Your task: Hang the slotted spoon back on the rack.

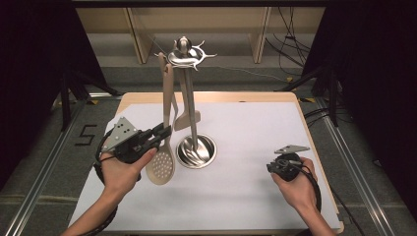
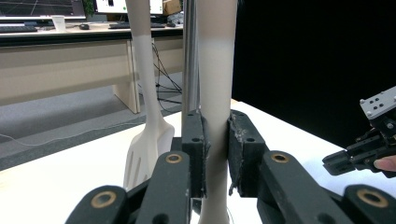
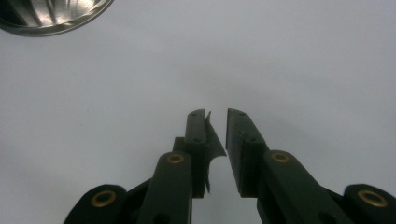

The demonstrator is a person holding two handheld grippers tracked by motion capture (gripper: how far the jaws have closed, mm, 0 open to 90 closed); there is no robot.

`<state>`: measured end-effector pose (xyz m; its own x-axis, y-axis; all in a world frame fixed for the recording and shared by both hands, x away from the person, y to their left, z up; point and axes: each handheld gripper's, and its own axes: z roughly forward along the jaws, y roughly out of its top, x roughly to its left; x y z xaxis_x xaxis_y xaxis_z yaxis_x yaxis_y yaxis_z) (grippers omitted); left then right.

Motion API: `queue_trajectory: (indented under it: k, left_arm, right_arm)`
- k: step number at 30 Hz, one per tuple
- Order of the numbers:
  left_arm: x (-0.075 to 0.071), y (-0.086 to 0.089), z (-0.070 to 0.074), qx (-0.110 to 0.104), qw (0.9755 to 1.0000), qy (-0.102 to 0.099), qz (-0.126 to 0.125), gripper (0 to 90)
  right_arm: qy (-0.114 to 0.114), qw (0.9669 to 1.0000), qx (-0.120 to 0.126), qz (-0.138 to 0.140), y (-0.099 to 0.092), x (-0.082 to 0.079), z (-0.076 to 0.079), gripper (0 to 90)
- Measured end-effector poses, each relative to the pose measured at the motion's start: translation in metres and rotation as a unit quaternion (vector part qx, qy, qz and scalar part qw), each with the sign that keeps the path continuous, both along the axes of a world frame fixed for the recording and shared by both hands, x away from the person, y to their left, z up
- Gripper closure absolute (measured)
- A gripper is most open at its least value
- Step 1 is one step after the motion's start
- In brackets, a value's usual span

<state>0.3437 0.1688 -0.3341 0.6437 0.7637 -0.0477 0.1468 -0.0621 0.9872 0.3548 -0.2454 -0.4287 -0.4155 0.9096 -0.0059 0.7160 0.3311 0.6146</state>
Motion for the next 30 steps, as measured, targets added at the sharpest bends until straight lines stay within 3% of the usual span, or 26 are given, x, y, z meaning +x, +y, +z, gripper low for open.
queue_trajectory:
  k: [9,30]
  left_arm:
    - [0.006,-0.005,-0.001,0.008,1.0,0.004,-0.002,77.4]
    - [0.015,-0.015,-0.005,0.005,1.0,0.002,0.002,76.8]
  right_arm:
    - [0.001,1.0,0.001,0.005,0.0,0.0,-0.002,78.7]
    - [0.002,1.0,-0.001,0.002,0.001,0.0,-0.002,78.1]
